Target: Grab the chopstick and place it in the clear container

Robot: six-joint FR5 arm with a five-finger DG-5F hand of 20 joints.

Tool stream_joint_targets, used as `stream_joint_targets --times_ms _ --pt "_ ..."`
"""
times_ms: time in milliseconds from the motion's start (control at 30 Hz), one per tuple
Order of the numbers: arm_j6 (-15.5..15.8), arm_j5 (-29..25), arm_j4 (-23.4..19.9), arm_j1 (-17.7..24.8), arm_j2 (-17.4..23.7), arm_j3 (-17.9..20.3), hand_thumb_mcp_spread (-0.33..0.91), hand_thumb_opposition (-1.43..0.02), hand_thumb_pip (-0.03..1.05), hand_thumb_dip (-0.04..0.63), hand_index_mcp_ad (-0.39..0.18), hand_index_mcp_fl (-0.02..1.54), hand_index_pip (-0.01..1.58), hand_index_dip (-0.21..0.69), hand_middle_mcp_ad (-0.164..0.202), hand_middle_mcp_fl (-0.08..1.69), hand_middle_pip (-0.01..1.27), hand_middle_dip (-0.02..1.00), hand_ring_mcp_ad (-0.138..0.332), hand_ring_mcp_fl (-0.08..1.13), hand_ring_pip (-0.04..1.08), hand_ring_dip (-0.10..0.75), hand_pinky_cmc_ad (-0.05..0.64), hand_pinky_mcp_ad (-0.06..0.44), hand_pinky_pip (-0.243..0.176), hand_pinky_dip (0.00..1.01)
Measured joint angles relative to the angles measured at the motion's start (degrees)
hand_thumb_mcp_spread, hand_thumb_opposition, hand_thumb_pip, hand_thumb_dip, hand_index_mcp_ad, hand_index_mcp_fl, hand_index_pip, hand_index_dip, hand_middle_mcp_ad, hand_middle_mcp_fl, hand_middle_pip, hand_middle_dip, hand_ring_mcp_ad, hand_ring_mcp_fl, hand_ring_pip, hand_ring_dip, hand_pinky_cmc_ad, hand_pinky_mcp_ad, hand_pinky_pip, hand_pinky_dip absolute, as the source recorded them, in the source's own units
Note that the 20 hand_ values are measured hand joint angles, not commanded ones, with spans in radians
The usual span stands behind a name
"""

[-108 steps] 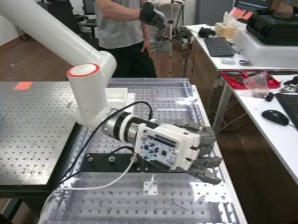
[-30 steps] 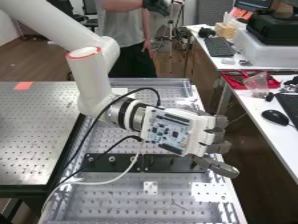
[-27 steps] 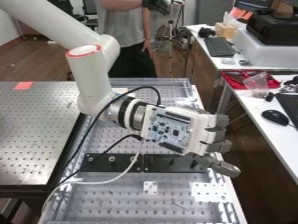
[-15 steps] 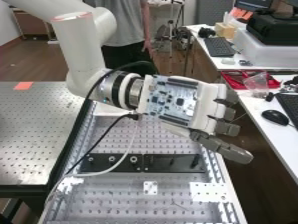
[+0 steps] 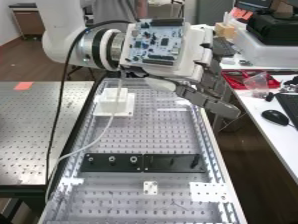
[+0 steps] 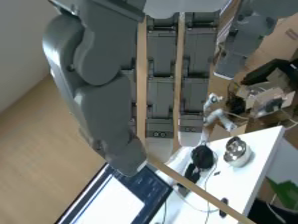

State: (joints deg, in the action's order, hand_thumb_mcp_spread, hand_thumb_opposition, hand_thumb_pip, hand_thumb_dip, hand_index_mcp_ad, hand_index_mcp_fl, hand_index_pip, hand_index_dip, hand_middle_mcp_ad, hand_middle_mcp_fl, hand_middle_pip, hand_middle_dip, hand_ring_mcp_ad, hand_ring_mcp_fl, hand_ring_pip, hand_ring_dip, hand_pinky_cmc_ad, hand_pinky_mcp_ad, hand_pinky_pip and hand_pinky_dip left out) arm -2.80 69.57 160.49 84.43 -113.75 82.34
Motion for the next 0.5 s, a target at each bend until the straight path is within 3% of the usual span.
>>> stream_joint_targets --times_ms 200,500 --pt "-0.7 -3.3 2.1 3.5 2.4 2.2 0.65 -1.06 0.52 0.283 -0.126 1.01 0.86 0.017 0.058 1.10 0.52 0.62 0.072 0.95 0.09 0.541 0.342 0.248 0.049 0.18" --pt "-3.1 -14.8 6.6 12.7 4.4 3.6 0.65 -1.06 0.52 0.283 -0.126 1.01 0.86 0.035 0.058 1.09 0.52 0.62 0.068 0.95 0.09 0.539 0.344 0.262 0.051 0.20"
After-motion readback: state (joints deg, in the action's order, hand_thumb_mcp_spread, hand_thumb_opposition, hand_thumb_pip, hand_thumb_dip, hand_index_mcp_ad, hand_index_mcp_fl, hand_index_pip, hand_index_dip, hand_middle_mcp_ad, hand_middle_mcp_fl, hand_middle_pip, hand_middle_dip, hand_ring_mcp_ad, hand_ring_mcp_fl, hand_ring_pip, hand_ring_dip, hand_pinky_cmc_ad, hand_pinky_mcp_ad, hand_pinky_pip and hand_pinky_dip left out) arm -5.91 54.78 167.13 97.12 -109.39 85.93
